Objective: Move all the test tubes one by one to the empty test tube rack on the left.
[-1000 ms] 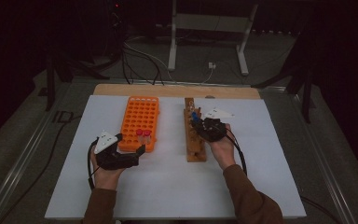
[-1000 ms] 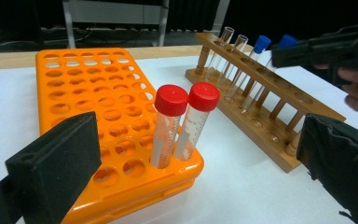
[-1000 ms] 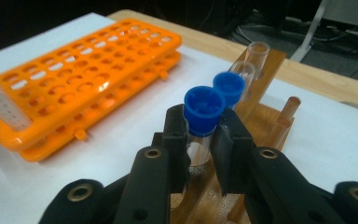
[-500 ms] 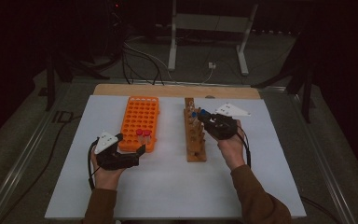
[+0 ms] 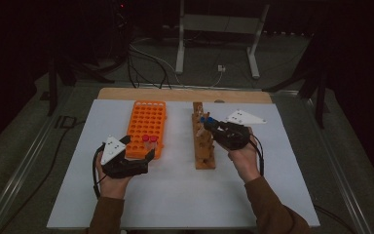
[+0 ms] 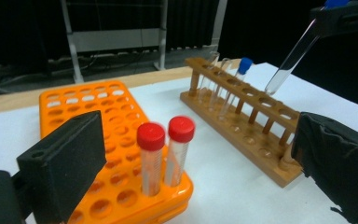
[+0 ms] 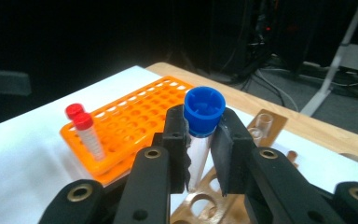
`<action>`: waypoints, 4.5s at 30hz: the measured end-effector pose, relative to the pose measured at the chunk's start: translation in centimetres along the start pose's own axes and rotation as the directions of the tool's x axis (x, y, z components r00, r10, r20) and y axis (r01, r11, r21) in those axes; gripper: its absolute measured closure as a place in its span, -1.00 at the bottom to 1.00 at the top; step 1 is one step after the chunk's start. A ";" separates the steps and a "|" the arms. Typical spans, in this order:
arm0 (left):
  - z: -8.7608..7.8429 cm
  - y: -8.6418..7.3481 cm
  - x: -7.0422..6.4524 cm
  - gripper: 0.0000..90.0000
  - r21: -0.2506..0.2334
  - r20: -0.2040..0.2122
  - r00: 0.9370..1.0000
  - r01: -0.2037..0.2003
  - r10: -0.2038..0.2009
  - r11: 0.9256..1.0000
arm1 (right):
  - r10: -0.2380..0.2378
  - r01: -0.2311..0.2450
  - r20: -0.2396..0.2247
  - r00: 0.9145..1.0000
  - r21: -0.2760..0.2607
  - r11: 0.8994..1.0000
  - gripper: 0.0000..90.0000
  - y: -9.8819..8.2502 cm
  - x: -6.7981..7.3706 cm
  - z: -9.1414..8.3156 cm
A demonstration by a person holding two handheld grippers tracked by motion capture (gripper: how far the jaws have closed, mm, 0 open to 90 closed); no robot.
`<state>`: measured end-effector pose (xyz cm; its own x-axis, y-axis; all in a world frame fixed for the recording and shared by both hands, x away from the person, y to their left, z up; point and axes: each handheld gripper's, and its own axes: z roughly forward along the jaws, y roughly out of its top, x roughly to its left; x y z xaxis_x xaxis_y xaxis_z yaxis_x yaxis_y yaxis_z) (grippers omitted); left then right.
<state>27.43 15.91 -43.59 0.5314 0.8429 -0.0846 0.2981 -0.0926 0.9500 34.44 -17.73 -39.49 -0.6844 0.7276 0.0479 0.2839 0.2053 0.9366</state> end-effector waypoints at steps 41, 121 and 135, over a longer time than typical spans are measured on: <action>3.5 0.3 -6.0 0.60 0.097 0.168 0.961 -0.237 0.219 0.967 | -0.029 0.061 -0.262 0.965 0.115 0.992 0.71 -0.8 8.0 2.7; 2.6 -1.7 3.6 0.71 -0.008 -0.144 0.989 0.014 -0.015 1.000 | 0.088 -0.081 0.118 0.989 -0.059 0.995 -0.95 -6.4 -2.5 -7.3; 3.9 -3.5 3.7 0.71 0.040 -0.146 0.988 0.051 -0.044 0.998 | 0.096 -0.092 0.114 0.989 -0.046 0.995 -0.95 -6.7 -2.4 -6.9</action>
<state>31.47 17.24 -48.37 0.3964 0.9144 -0.0820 0.3560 -0.0708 0.9318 29.52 -25.38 -43.46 -0.5725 0.8140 0.0980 0.3139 0.1072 0.9434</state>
